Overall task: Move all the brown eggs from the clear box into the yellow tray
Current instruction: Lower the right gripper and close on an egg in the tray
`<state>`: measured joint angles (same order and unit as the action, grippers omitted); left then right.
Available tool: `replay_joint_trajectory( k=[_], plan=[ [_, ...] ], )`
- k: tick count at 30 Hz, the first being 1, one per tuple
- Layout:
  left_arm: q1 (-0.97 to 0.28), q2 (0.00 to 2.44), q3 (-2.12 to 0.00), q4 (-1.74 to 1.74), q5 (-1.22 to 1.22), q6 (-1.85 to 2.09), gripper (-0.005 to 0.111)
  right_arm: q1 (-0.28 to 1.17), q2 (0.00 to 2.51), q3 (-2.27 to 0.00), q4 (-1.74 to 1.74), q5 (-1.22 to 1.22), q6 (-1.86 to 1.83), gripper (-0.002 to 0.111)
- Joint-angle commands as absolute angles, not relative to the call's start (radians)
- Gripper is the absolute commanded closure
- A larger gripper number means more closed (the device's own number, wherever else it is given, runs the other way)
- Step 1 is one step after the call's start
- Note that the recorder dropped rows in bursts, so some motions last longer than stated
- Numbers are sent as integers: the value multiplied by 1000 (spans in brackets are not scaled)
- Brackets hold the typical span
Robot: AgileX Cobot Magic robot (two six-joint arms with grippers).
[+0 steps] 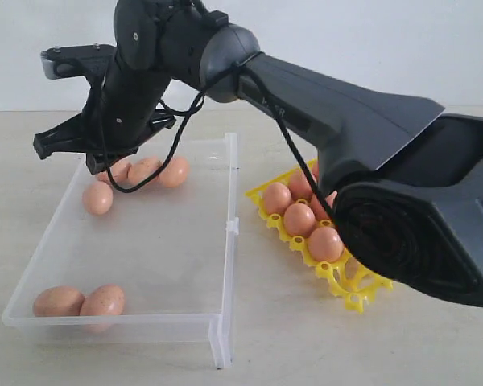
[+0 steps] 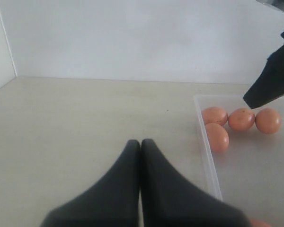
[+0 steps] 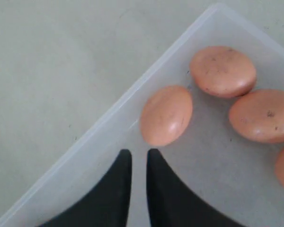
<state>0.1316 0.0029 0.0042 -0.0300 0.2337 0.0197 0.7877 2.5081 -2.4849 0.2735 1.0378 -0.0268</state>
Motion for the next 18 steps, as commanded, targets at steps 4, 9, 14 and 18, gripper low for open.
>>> replay_joint_trajectory(
  k=[4, 9, 14, 18],
  plan=[
    [128, 0, 0, -35, 232, 20, 111, 787, 2579, -2512, 281, 750, 43, 54],
    [128, 0, 0, -35, 232, 20, 111, 765, 2650, -2512, 260, 767, 173, 54],
    [128, 0, 0, -35, 232, 20, 111, 765, 2686, -2512, 274, 743, 162, 54],
    [128, 0, 0, -35, 232, 20, 111, 765, 2713, -2512, 302, 738, 141, 54]
  ],
)
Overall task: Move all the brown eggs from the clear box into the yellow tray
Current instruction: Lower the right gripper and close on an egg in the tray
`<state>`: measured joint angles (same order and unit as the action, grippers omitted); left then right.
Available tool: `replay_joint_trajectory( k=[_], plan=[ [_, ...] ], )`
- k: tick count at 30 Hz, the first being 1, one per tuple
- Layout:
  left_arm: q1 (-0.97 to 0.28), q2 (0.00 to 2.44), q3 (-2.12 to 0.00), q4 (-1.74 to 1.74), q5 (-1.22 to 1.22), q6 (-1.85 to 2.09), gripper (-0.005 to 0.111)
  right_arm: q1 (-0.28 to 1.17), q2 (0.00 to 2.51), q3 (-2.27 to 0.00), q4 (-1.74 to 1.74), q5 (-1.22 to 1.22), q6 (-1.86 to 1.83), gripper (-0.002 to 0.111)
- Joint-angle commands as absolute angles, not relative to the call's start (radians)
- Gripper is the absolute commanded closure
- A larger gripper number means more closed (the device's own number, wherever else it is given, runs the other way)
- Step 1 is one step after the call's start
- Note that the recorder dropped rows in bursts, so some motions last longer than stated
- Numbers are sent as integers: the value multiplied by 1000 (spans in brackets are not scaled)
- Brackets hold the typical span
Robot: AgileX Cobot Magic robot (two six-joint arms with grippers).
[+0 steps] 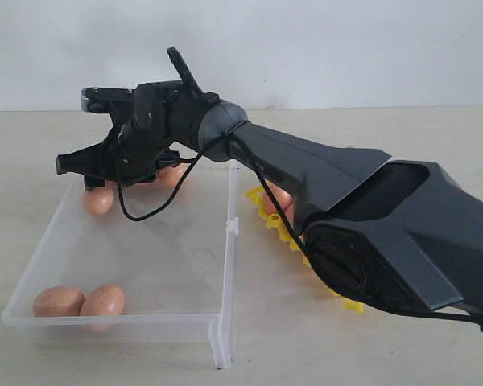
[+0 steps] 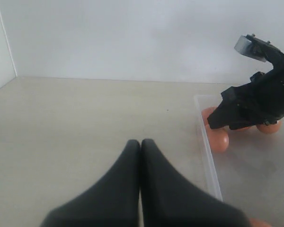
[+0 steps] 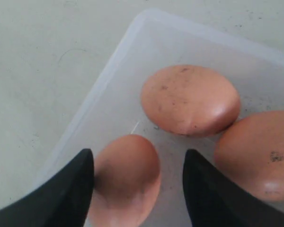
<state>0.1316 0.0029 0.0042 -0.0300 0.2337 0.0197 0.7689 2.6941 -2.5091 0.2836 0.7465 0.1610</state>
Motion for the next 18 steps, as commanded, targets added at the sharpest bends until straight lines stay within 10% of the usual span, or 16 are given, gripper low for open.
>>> replay_joint_trajectory(
  k=[1, 11, 18],
  plan=[
    [128, 0, 0, -35, 232, 20, 111, 765, 2724, -2512, 306, 740, 139, 54],
    [128, 0, 0, -35, 232, 20, 111, 765, 2741, -2512, 330, 785, 95, 57],
    [128, 0, 0, -35, 232, 20, 111, 765, 2741, -2514, 318, 827, 99, 108]
  ],
)
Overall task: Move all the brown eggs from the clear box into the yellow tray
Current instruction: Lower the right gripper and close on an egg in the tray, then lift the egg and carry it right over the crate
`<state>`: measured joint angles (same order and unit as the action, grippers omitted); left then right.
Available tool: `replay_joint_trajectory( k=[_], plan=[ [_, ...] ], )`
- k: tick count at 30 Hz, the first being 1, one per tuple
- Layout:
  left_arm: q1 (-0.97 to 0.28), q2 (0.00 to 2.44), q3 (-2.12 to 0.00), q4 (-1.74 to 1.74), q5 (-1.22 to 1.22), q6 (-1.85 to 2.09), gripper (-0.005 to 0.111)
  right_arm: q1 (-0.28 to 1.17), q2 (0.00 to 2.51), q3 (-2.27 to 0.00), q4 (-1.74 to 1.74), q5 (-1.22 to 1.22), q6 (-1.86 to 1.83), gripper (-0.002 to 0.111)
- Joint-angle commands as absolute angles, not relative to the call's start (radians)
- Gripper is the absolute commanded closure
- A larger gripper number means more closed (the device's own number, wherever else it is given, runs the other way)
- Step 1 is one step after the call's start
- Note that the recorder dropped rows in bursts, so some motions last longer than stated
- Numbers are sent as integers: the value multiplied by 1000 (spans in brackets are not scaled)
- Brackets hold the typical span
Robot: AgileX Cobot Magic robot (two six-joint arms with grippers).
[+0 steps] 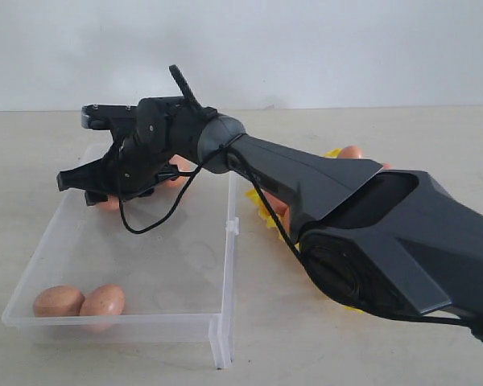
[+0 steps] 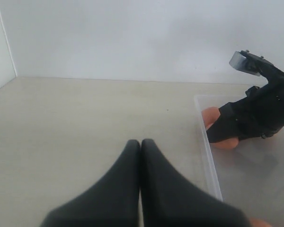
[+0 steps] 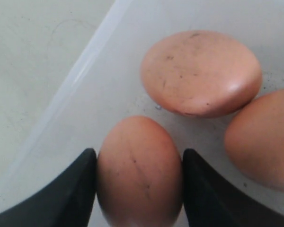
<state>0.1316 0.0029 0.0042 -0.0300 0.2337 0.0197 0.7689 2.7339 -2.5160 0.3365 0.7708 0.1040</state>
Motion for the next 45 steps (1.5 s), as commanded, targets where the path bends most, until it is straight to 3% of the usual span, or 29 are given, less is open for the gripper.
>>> replay_joint_trajectory(
  k=[1, 14, 24, 37, 45],
  plan=[
    [128, 0, 0, -35, 232, 20, 111, 765, 2741, -2514, 318, 827, 99, 108],
    [128, 0, 0, -35, 232, 20, 111, 774, 2578, -2514, 312, 953, 175, 108],
    [128, 0, 0, -35, 232, 20, 111, 906, 2418, -2512, -296, 941, 394, 108],
    [128, 0, 0, -35, 232, 20, 111, 908, 2318, -2512, 78, 731, -45, 108],
    [128, 0, 0, -35, 232, 20, 111, 906, 2243, -2412, 96, 675, -87, 108]
  ],
)
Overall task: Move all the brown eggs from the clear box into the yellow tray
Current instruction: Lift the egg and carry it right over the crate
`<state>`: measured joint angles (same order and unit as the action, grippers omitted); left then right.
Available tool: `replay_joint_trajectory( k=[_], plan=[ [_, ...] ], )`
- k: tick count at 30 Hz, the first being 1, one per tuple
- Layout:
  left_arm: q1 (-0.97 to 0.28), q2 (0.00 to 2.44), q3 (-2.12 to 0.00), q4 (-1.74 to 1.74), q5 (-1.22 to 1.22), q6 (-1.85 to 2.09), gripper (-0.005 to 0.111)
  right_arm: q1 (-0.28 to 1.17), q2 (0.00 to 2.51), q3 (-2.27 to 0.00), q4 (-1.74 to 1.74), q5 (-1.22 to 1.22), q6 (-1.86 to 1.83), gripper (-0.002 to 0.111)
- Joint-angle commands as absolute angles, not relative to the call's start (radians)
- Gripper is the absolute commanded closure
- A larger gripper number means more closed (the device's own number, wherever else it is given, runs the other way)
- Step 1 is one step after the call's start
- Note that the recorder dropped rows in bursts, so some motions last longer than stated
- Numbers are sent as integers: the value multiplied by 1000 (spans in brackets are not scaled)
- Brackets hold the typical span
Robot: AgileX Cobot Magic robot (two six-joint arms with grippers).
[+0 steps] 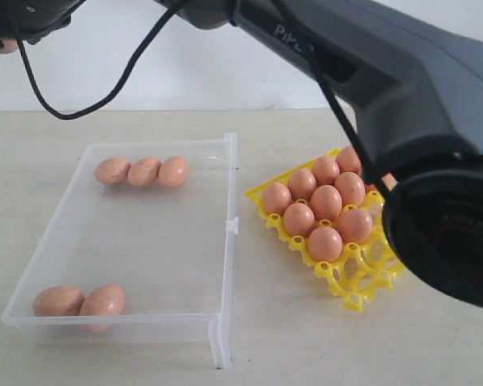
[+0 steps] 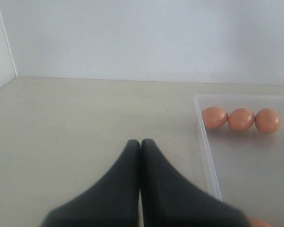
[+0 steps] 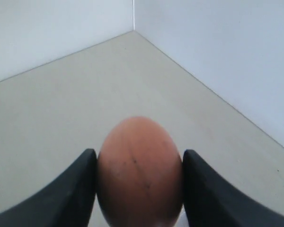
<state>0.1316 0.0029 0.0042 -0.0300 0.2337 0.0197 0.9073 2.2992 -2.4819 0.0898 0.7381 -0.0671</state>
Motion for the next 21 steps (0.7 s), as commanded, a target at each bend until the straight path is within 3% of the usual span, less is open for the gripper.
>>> replay_joint_trajectory(
  k=[1, 6, 10, 17, 21],
  plan=[
    [128, 0, 0, -35, 232, 20, 111, 906, 2217, -2380, 96, 635, -90, 108],
    [128, 0, 0, -35, 232, 20, 111, 906, 2056, -2168, 97, 460, -88, 108],
    [128, 0, 0, -35, 232, 20, 111, 906, 1909, -1844, 102, 322, -102, 108],
    [128, 0, 0, -35, 232, 20, 111, 885, 1587, -1104, 235, -423, -67, 108],
    [128, 0, 0, -35, 232, 20, 111, 761, 1448, -792, 557, -689, -110, 108]
  ],
)
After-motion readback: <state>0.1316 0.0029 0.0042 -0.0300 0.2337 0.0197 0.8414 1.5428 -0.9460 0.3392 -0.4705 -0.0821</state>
